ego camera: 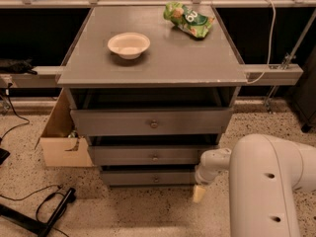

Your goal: Open bottom drawer

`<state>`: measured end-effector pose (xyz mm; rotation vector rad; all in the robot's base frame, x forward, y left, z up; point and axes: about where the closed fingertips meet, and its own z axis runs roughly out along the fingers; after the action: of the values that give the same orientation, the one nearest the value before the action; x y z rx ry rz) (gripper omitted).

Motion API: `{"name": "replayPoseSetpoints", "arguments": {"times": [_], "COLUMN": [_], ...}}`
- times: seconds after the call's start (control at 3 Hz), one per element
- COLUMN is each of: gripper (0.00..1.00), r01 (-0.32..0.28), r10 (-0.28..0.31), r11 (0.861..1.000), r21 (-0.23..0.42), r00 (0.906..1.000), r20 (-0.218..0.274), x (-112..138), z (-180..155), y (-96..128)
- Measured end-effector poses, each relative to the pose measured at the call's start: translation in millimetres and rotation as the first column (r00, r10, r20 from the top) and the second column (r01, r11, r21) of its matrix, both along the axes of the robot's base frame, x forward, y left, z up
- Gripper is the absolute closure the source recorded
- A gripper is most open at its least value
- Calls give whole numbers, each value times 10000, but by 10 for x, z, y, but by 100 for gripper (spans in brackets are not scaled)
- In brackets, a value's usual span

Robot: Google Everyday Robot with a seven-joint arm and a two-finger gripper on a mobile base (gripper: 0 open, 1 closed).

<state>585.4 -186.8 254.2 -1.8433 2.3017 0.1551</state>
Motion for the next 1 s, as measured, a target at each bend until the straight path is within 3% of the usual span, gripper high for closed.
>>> {"name": "replayPoseSetpoints", "arguments": {"times": [0.33,1.0], "gripper": [0,0], "r01": [-77,-263], "r10": [75,213], "r11": [9998,9990], "r21": [168,357], "r00": [9999,9909], "r20": [72,1331], "x": [75,396], "z": [-293,-574], "y": [95,179]}}
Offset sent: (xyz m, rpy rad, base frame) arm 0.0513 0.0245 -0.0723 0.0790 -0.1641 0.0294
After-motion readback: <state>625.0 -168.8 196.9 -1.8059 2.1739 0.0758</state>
